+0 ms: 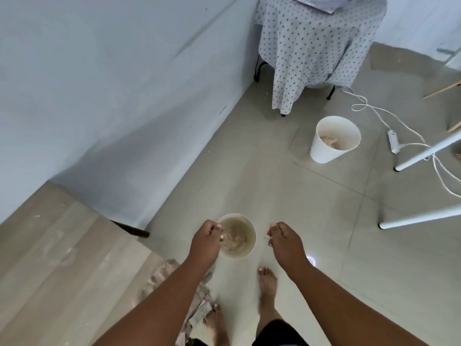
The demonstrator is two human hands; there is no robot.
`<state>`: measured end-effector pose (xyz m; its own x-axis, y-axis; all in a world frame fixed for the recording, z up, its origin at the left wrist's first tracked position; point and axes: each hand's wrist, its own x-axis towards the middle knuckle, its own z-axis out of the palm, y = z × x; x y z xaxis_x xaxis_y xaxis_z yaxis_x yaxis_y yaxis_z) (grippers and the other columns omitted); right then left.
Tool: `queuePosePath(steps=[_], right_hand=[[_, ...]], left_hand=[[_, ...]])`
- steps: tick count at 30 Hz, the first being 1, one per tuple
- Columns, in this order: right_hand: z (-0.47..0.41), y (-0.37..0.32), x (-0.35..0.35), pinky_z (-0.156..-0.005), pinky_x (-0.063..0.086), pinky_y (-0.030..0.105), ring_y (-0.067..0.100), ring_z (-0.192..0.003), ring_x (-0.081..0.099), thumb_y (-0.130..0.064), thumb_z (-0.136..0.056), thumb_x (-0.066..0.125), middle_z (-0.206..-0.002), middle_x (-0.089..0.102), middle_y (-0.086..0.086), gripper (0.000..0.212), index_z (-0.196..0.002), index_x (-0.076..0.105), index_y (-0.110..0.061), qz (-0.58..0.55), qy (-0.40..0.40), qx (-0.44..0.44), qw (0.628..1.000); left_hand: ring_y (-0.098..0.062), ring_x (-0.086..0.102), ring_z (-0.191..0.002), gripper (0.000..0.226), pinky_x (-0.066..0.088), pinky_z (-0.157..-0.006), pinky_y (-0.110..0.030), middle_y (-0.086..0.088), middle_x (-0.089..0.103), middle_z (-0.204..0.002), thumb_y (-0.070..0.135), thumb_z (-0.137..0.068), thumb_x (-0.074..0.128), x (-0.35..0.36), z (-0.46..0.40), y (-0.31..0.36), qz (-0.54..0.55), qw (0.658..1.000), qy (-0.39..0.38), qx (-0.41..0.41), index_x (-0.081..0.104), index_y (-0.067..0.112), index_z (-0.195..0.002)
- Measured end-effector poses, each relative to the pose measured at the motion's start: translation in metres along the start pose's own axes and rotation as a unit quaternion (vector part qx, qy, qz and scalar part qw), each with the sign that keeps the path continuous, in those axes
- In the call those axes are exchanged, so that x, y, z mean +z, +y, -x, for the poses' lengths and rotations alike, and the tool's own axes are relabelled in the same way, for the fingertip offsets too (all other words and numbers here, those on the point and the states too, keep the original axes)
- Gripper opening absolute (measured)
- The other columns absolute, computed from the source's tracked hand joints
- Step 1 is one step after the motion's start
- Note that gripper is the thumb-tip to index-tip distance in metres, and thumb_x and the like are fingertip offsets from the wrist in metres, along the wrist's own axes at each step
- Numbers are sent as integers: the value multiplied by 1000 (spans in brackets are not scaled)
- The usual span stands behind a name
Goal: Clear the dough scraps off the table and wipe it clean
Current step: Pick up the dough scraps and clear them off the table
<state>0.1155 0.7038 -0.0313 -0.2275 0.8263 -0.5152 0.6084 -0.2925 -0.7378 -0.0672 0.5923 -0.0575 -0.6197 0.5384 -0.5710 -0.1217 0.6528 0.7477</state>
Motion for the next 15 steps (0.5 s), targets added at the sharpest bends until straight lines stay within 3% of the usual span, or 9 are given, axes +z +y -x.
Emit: queuePosePath(steps=[5,10,15], right_hand=[[-50,6,-9,-78,53,36,16,-78,69,-28,-105,48,-80,71,-2,26,-89,67,-21,56,-84,-16,995],[-94,15,-10,-80,52,37,18,-82,68,-23,-105,47,-81,69,-2,23,-93,66,-17,81,-127,-16,989],[-127,36,9,-83,52,39,20,-84,67,-24,-104,49,-81,70,2,21,-92,64,-15,100,-149,2,984]], left_hand=[[-17,54,-59,18,41,-54,-29,-3,66,-74,15,-100,53,33,-8,5,81,993,50,-69,65,16,-87],[-13,50,-52,12,48,-61,-35,-1,62,-73,15,-97,52,71,-16,-1,135,976,88,-148,63,20,-95],[-11,49,-48,13,39,-43,-24,-6,61,-77,9,-96,52,98,-44,-19,146,969,115,-162,59,19,-98]])
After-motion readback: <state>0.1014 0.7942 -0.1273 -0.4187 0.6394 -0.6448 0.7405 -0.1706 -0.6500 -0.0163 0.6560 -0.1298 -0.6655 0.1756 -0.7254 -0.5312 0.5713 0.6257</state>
